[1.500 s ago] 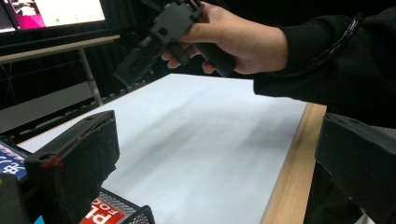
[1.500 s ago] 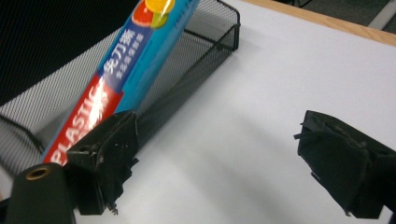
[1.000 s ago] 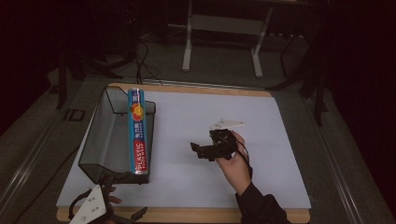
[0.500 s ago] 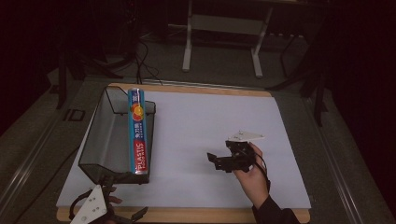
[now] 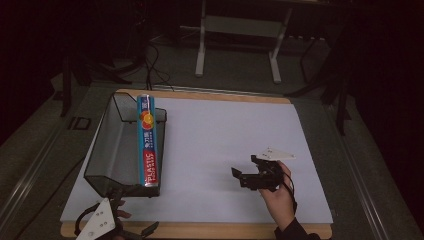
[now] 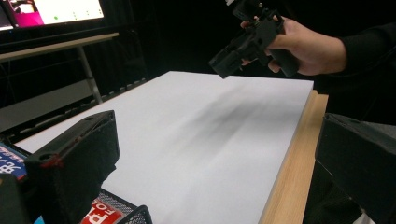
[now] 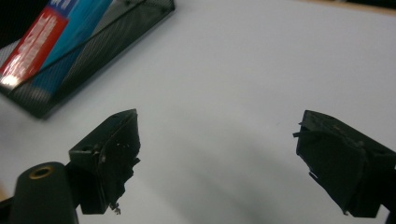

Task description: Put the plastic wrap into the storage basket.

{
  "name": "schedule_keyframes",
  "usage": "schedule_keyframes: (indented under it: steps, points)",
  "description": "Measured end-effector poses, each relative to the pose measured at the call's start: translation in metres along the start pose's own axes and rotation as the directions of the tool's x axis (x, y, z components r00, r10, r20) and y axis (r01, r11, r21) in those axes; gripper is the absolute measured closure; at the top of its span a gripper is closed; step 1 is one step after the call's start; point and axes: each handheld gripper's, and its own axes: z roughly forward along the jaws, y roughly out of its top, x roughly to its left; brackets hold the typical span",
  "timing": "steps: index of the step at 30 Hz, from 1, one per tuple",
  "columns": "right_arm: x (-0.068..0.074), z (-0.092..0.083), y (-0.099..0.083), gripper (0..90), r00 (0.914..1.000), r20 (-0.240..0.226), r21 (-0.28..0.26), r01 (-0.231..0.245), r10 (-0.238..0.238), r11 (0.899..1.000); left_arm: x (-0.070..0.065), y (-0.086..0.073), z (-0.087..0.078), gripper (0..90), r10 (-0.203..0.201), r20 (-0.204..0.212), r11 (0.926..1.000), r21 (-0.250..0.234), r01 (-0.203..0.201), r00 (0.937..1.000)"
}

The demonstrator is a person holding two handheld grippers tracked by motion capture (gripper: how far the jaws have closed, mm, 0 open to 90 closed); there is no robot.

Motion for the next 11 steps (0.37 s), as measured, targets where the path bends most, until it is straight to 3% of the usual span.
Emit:
schedule_keyframes:
  steps: [11]
  points:
    - [-0.0022, 0.0074, -0.007, 13.2, 0.9999, -0.009, 0.015, 0.008, -0.008, 1.0, 0.001, -0.0003, -0.0001, 0.6, -0.003, 0.006, 1.0, 0.003, 0.003, 1.0]
